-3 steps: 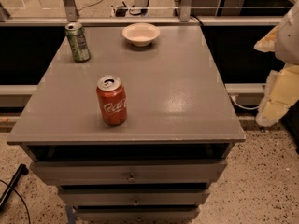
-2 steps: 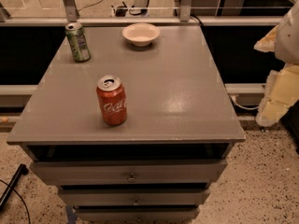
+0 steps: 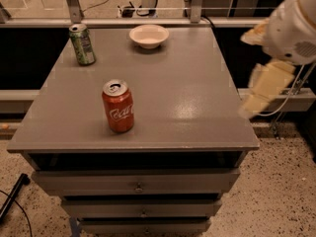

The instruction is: Knock coke can over

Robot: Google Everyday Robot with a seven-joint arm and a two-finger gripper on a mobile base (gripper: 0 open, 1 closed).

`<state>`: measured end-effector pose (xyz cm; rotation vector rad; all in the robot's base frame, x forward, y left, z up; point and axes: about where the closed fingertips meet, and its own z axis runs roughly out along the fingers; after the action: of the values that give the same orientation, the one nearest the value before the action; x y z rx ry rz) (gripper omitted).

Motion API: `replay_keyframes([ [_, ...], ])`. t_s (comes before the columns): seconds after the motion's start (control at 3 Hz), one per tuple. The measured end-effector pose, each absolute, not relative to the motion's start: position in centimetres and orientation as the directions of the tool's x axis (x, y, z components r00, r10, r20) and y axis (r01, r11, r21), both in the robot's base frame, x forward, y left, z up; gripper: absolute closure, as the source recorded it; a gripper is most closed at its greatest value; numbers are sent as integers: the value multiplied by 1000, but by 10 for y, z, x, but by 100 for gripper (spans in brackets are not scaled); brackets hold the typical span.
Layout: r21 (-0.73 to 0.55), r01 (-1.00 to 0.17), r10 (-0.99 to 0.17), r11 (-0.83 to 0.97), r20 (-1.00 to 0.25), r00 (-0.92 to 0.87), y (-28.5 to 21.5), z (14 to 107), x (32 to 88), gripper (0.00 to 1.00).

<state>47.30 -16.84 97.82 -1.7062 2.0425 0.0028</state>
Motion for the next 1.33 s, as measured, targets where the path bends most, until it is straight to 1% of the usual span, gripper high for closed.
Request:
replay_keyframes([
  [0.33,-319,-934,-830,160,-556,48,-88,978,522,0],
  [0.67,-275,-955,-686,113,-717,125,-16,969,551,0],
  [1.0,-274,-953,-703,133,-703,104,1,969,555,0],
  [1.33,-255,-957,-692,138,-716,91,0,964,555,0],
])
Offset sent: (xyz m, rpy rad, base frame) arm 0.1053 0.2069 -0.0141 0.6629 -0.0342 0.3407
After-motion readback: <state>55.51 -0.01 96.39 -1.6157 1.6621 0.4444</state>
